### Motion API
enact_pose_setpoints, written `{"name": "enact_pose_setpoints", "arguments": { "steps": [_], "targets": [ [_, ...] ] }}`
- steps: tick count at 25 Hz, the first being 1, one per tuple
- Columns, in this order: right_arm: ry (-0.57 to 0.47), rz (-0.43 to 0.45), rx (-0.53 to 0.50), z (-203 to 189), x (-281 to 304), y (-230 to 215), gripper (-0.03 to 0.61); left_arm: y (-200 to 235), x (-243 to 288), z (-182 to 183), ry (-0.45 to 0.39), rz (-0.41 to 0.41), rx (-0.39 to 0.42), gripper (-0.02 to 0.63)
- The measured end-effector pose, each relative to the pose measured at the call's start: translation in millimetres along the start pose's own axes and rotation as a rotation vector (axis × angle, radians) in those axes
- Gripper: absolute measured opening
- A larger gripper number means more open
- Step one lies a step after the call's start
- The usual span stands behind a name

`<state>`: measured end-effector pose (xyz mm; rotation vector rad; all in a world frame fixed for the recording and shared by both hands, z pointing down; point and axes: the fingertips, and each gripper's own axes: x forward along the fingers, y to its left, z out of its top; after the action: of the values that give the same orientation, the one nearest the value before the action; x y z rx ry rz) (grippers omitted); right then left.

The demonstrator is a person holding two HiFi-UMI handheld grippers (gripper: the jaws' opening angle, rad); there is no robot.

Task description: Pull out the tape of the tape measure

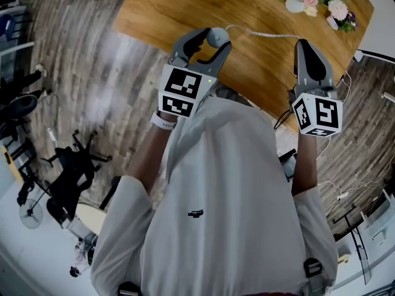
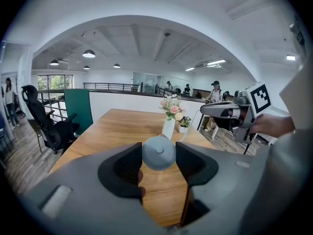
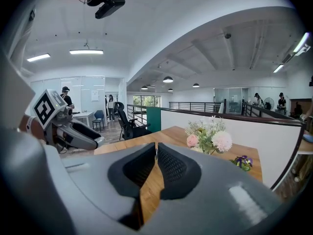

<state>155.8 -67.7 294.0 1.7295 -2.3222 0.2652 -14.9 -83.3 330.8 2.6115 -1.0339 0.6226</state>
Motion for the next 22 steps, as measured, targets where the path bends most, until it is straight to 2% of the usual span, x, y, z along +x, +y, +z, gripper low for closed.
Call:
{"name": "enact_pose_setpoints", "arguments": {
  "steps": [22],
  "targets": [
    [0.114,0.032,0.061,-67,34,-4,0.020,-1,55,-66,0.167,-0.028,-0.007,0.238]
  ]
}}
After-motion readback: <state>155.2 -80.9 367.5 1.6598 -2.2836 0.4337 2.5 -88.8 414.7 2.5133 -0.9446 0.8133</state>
